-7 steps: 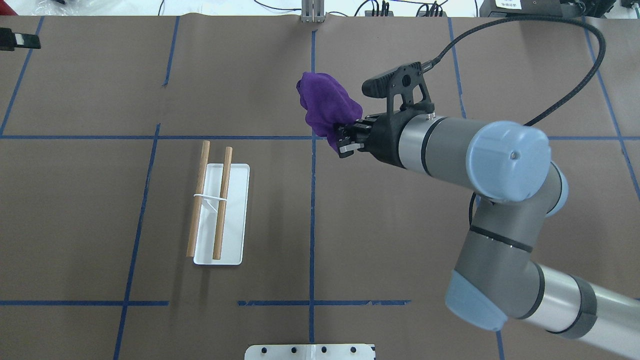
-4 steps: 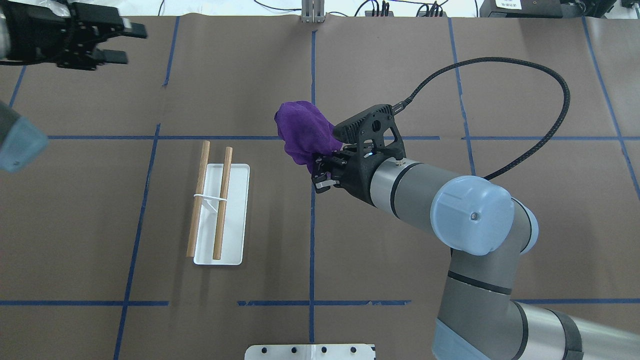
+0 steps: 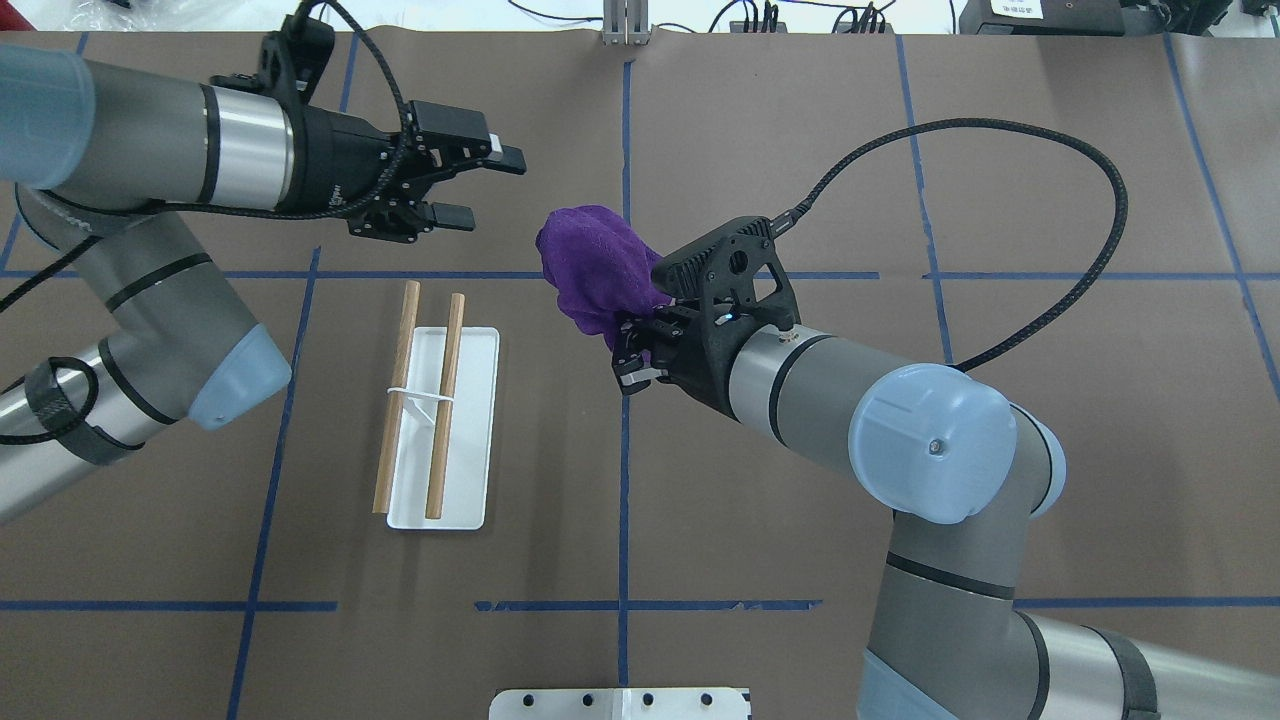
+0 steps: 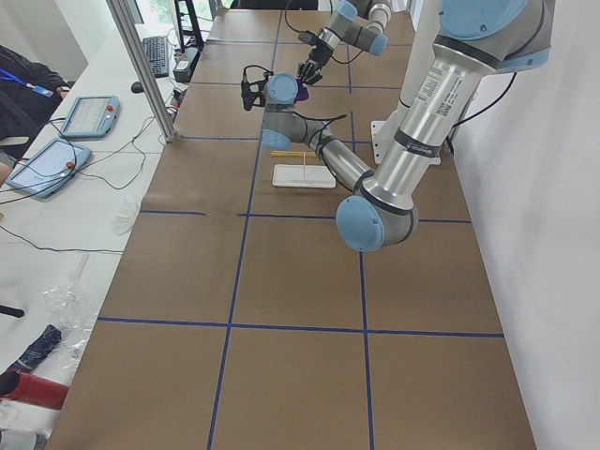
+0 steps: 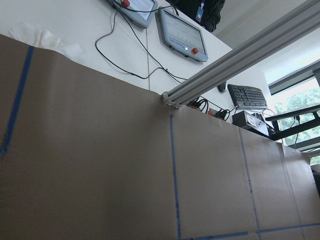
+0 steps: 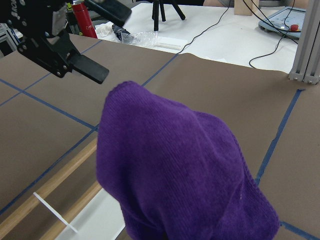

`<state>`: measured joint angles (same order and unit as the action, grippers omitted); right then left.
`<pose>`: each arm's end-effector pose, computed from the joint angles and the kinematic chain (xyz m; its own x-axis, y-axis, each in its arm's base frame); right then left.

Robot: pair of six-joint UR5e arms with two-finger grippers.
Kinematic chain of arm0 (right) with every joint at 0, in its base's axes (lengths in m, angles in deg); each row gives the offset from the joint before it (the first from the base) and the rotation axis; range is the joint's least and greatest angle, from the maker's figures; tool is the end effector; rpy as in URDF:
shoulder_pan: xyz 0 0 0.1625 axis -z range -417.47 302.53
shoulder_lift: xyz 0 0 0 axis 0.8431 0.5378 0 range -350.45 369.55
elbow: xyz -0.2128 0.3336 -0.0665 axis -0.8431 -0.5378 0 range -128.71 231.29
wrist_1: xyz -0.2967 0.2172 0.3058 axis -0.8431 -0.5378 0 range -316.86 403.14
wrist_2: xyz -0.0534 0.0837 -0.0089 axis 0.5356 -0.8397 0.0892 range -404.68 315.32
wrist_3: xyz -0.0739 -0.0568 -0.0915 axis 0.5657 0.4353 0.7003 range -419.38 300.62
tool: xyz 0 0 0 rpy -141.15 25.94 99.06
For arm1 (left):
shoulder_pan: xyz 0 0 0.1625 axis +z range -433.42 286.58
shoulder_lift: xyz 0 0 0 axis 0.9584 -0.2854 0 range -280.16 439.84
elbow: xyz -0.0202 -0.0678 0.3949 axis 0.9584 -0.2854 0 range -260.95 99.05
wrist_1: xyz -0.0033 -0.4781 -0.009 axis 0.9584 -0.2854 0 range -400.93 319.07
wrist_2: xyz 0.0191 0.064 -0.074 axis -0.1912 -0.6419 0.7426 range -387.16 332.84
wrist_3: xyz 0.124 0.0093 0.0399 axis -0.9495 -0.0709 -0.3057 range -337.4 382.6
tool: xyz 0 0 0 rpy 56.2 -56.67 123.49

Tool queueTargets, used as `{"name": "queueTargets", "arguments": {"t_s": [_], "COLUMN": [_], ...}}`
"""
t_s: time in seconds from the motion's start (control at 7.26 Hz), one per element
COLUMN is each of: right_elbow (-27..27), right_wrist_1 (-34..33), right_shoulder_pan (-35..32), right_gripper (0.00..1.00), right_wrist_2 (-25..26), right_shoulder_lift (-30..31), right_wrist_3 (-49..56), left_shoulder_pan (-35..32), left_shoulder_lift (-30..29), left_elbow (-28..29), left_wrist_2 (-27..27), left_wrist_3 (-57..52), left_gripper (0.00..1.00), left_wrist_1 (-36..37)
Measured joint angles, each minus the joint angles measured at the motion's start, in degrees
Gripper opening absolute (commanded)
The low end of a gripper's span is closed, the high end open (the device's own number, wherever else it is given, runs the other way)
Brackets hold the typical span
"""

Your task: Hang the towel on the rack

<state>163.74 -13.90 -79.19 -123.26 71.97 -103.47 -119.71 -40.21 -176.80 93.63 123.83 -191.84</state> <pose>-0.5170 -0.3774 0.0829 0.4708 -0.5703 0.6732 -0.2980 0.6154 0.7297 0.4167 -0.5321 0.1282 -0.1329 -0.1032 -0.9857 0.2487 0.9593 -0.1340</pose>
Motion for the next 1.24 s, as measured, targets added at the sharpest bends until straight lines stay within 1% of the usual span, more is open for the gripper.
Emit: {"name": "queueTargets", "arguments": {"t_s": [0.28, 0.55, 0.83, 0.96, 1.1, 1.24], "right_elbow": [-0.03, 0.0, 0.04, 0.07, 0.11, 0.12], "right_wrist_1": [0.0, 0.0, 0.0, 0.0, 0.0, 0.0], "right_shoulder_pan": [0.01, 0.01, 0.01, 0.01, 0.01, 0.01], "right_gripper": [0.0, 0.0, 0.0, 0.0, 0.0, 0.0], "right_wrist_2": [0.01, 0.01, 0.01, 0.01, 0.01, 0.01], "right_shoulder_lift": [-0.02, -0.03, -0.03, -0.02, -0.02, -0.02], "right_wrist_3": [0.35, 0.4, 0.4, 0.4, 0.4, 0.4], "left_shoulder_pan": [2.06, 3.09, 3.63, 3.73, 3.78, 3.81], "left_shoulder_lift": [-2.45, -3.55, -4.04, -4.1, -4.12, -4.2], "left_elbow": [-0.04, 0.19, 0.28, 0.3, 0.36, 0.26], "left_wrist_2": [-0.16, -0.2, -0.2, -0.2, -0.2, -0.2], "left_wrist_3": [2.18, 2.75, 2.82, 2.83, 2.83, 2.83], "left_gripper": [0.9, 0.76, 0.56, 0.38, 0.13, 0.0], "left_wrist_1": [1.38, 1.56, 1.6, 1.66, 1.74, 2.46]}}
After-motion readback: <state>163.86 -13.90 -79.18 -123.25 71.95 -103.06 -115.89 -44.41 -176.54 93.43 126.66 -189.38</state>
